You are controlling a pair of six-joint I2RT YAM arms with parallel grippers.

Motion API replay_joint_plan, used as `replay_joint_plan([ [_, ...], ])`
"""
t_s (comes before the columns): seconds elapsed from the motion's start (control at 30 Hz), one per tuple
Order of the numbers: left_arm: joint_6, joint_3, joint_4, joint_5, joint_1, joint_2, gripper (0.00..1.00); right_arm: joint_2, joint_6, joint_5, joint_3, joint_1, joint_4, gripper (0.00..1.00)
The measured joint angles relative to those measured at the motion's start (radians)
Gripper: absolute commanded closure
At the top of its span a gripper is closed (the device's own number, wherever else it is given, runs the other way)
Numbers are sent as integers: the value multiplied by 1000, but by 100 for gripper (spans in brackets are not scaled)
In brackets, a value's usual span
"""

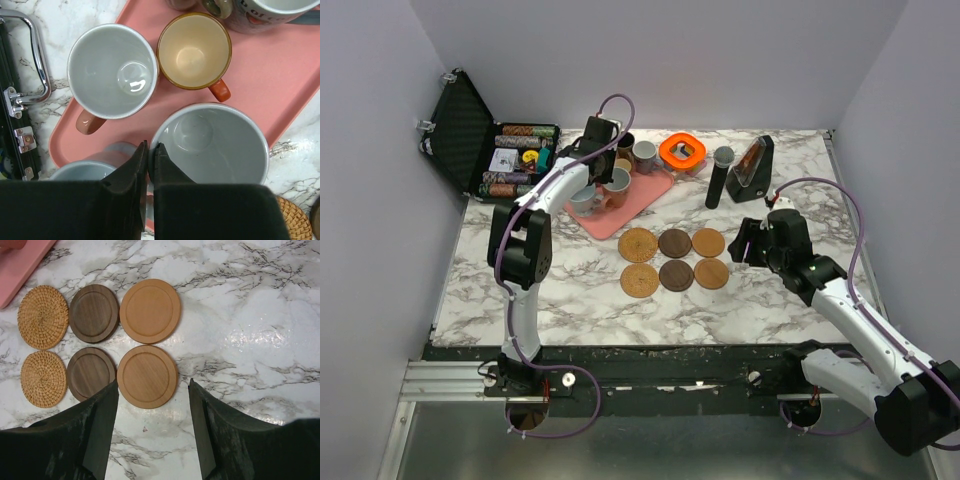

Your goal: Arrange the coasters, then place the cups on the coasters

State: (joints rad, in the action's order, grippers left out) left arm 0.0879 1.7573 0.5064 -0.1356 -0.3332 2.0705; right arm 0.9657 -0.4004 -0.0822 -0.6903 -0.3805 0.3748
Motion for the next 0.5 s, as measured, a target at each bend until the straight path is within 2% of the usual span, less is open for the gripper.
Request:
replay_joint_plan([
  [0.1, 15, 5, 0, 4, -1, 1, 100, 0, 0, 0, 0, 0, 0, 34],
  [0.5, 54, 18, 0, 60, 1, -2, 100, -11, -2, -2, 3, 0, 2, 34],
])
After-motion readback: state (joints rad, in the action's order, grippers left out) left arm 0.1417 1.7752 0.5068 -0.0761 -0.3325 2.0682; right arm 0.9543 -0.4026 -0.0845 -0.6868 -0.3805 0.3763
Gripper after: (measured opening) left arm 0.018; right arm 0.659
